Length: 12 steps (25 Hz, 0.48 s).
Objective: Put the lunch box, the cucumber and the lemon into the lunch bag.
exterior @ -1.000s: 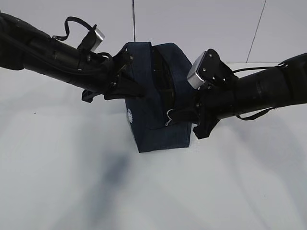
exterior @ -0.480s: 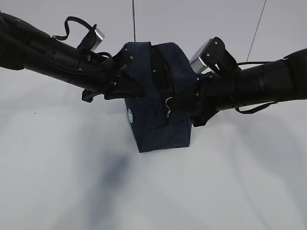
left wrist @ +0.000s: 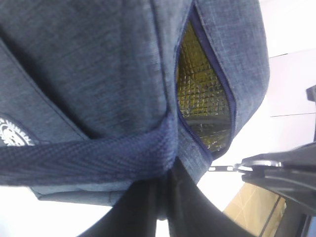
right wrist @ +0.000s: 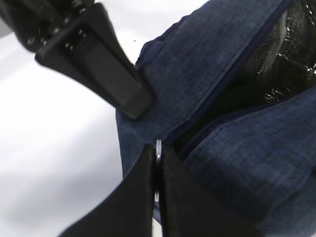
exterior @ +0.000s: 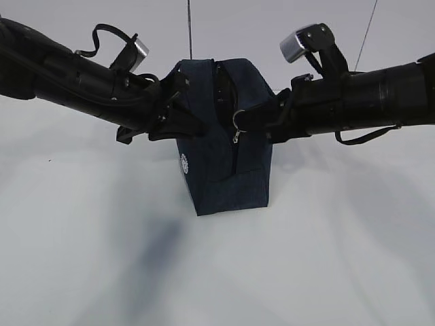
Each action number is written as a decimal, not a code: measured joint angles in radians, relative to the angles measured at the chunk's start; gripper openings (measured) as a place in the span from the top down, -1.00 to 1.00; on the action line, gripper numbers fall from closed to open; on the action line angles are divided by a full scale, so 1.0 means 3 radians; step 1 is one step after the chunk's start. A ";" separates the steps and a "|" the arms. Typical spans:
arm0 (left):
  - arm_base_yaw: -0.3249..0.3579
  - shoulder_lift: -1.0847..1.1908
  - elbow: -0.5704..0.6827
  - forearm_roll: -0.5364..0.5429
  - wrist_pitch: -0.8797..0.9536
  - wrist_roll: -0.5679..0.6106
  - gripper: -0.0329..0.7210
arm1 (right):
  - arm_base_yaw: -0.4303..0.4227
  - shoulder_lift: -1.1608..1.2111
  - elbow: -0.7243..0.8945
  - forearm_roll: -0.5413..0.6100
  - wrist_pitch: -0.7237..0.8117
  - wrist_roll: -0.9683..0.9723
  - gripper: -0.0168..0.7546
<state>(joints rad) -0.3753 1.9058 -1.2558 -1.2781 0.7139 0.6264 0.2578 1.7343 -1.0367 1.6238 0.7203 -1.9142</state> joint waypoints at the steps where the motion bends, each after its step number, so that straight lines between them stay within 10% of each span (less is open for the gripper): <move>1: -0.0002 0.0000 0.0000 0.0000 0.0000 0.0000 0.93 | 0.0000 0.0000 -0.0026 0.0000 0.0004 0.0130 0.95; 12: -0.0002 0.0000 -0.0022 -0.0088 -0.0017 0.0008 0.93 | 0.0000 0.0000 -0.0422 -0.0115 0.0005 0.1583 0.95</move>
<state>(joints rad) -0.3760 1.9058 -1.2625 -1.3046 0.7089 0.6287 0.2578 1.7343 -1.1632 1.5893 0.7216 -1.4394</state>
